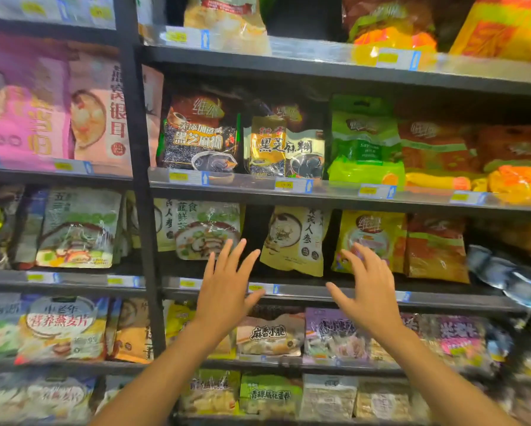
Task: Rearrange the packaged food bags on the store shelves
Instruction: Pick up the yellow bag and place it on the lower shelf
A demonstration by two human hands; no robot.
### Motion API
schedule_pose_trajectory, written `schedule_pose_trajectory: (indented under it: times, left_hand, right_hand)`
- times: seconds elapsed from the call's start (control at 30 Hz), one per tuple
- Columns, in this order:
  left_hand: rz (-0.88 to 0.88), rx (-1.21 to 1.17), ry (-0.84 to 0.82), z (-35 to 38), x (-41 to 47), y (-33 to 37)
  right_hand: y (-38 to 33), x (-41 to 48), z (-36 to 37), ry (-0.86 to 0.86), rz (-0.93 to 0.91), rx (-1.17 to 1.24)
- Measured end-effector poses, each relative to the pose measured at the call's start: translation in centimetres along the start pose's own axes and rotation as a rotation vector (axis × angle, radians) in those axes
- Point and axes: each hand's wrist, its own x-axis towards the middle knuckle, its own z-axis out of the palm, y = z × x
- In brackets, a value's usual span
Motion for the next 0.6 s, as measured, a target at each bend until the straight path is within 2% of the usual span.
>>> schedule_pose_trajectory:
  times: [0.3, 0.6]
  left_hand:
    - [-0.017, -0.049, -0.147, 4.4, -5.2, 6.7]
    - [-0.055, -0.053, -0.226, 7.5, -5.4, 12.7]
  right_hand:
    - [5.1, -8.9, -0.5, -0.144, 0.155, 0.001]
    - [11.3, -11.3, -1.1, -0.2, 0.158, 0.049]
